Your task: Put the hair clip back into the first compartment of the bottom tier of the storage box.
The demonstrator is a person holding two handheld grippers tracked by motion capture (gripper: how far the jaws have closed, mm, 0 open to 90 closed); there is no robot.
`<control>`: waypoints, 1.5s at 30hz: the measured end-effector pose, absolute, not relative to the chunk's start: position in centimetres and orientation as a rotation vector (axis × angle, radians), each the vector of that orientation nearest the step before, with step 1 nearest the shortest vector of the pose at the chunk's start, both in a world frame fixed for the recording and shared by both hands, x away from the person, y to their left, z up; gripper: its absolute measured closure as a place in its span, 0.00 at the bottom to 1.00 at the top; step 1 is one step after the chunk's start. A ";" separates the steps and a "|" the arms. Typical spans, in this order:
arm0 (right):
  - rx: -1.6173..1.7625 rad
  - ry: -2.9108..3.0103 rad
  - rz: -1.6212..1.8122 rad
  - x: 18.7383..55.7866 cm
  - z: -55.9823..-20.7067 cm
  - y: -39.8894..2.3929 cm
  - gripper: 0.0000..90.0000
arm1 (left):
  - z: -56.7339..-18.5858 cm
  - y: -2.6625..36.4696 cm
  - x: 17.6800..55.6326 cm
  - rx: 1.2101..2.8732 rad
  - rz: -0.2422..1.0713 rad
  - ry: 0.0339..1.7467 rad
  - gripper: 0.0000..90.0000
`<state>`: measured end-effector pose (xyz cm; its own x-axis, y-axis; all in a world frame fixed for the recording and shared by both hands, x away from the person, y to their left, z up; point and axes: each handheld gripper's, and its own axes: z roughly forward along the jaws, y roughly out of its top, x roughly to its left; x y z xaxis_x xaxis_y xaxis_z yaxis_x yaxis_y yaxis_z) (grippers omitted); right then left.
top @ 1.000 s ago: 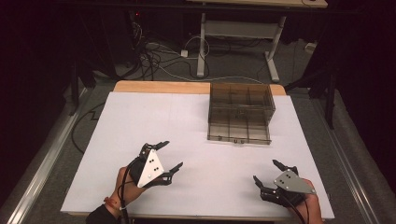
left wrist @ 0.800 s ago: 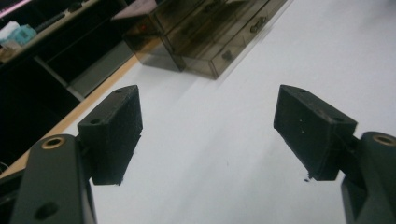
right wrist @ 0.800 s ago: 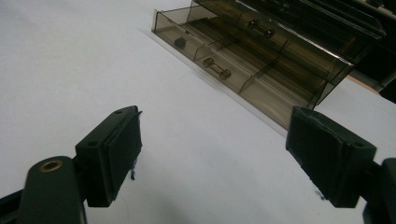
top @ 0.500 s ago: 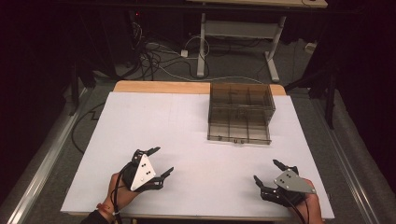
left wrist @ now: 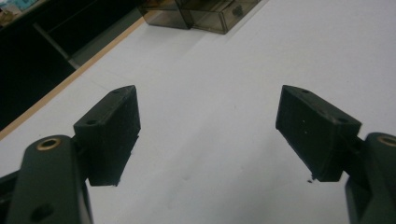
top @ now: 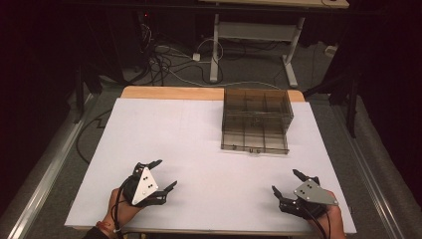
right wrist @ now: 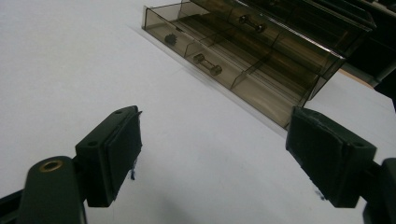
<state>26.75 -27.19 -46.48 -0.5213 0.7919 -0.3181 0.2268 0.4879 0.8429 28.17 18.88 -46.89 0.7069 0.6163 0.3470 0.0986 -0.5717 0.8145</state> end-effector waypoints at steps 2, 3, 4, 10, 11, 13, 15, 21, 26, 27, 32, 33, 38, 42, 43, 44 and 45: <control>0.845 2.007 0.999 26.8 -46.4 -27.2 0.21 | -47.2 19.3 28.2 2.091 0.788 0.560 0.23; 0.849 2.006 1.001 26.8 -46.4 -27.3 0.21 | -47.3 19.5 28.2 2.090 0.776 0.570 0.23; 0.853 2.005 1.002 26.9 -46.4 -27.3 0.21 | -47.4 19.7 28.2 2.093 0.772 0.576 0.23; 0.861 2.006 1.002 27.0 -46.5 -27.4 0.21 | -48.1 21.1 27.8 2.104 0.768 0.627 0.23; 0.858 2.007 1.001 27.0 -46.5 -27.4 0.21 | -48.1 21.3 27.7 2.104 0.764 0.638 0.23; 0.854 2.007 1.000 26.9 -46.5 -27.5 0.21 | -48.3 21.8 27.4 2.100 0.756 0.655 0.23; 0.855 2.005 1.004 26.9 -46.5 -27.5 0.21 | -48.5 22.3 27.1 2.105 0.754 0.670 0.23; 0.850 2.011 1.002 27.0 -46.5 -27.4 0.21 | -48.6 22.9 27.0 2.088 0.752 0.693 0.23; 0.832 2.020 0.994 26.9 -46.6 -27.2 0.21 | -48.5 22.8 27.0 2.083 0.756 0.683 0.23; 0.831 2.018 0.991 26.9 -46.6 -27.2 0.21 | -48.5 22.8 26.9 2.085 0.758 0.679 0.23; 0.827 2.012 0.988 26.6 -46.5 -27.2 0.21 | -48.4 22.9 26.7 2.076 0.762 0.674 0.23; 0.828 2.009 0.988 26.6 -46.5 -27.1 0.21 | -48.4 22.9 26.6 2.071 0.762 0.672 0.23; 0.822 2.012 0.988 26.6 -46.4 -26.8 0.21 | -48.3 22.9 26.8 2.065 0.760 0.665 0.23; 0.824 2.024 0.983 26.7 -46.6 -26.8 0.21 | -48.3 22.7 26.8 2.071 0.750 0.658 0.23; 0.825 2.024 0.983 26.7 -46.7 -26.8 0.21 | -48.4 22.6 26.9 2.077 0.749 0.656 0.23; 0.825 2.024 0.984 26.7 -46.7 -26.9 0.21 | -48.4 22.6 26.9 2.079 0.749 0.654 0.23; 0.822 2.025 0.984 26.7 -46.6 -26.9 0.21 | -48.4 22.5 26.8 2.080 0.748 0.653 0.23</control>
